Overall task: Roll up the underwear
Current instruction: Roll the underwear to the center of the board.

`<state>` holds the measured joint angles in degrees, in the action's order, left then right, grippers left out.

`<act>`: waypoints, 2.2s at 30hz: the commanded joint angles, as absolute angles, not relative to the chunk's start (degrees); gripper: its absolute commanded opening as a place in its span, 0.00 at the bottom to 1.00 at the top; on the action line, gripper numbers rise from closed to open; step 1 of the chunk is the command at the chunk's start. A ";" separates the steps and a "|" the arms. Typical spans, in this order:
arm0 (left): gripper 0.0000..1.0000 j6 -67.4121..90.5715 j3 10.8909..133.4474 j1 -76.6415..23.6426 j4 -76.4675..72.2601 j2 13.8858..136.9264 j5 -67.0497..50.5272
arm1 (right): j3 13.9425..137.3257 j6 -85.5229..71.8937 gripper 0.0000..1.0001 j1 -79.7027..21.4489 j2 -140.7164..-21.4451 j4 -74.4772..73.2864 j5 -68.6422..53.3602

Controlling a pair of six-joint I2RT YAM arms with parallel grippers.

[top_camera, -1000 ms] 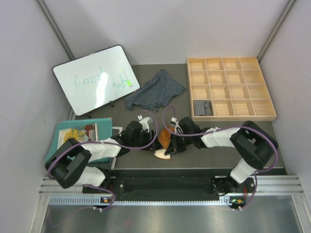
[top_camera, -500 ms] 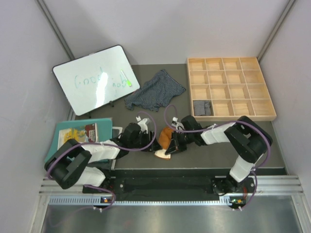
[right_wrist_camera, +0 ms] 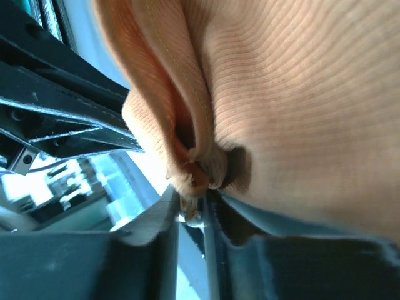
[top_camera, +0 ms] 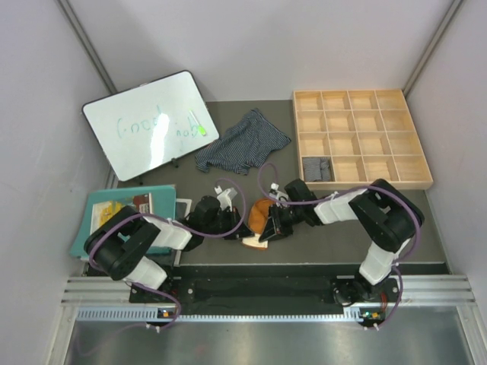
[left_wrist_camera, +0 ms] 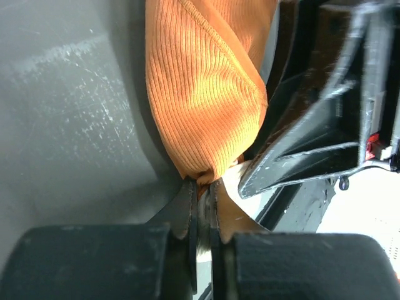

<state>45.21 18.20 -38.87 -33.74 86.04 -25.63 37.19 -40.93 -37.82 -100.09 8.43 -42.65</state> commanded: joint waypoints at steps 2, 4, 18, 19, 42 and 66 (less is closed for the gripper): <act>0.00 45.00 19.33 -39.29 -24.19 85.61 -25.75 | 33.40 -33.94 0.37 -37.09 -93.80 3.16 -24.96; 0.00 45.70 20.65 -39.20 -20.75 84.73 -26.98 | 31.48 -30.77 0.49 -37.18 -87.30 4.30 -24.61; 0.00 46.05 27.07 -37.09 -7.56 88.07 -33.74 | 32.26 -10.04 0.57 -71.61 -73.29 8.43 17.91; 0.00 45.88 27.42 -37.00 -7.12 88.07 -34.10 | 32.52 -9.32 0.57 -73.28 -74.00 9.22 22.45; 0.00 42.36 30.59 -35.77 -0.53 87.89 -34.01 | 35.33 -6.77 0.49 -83.93 -80.59 10.64 28.39; 0.00 42.63 30.23 -35.77 -0.18 86.57 -34.54 | 36.30 -6.42 0.42 -82.36 -88.68 12.75 25.94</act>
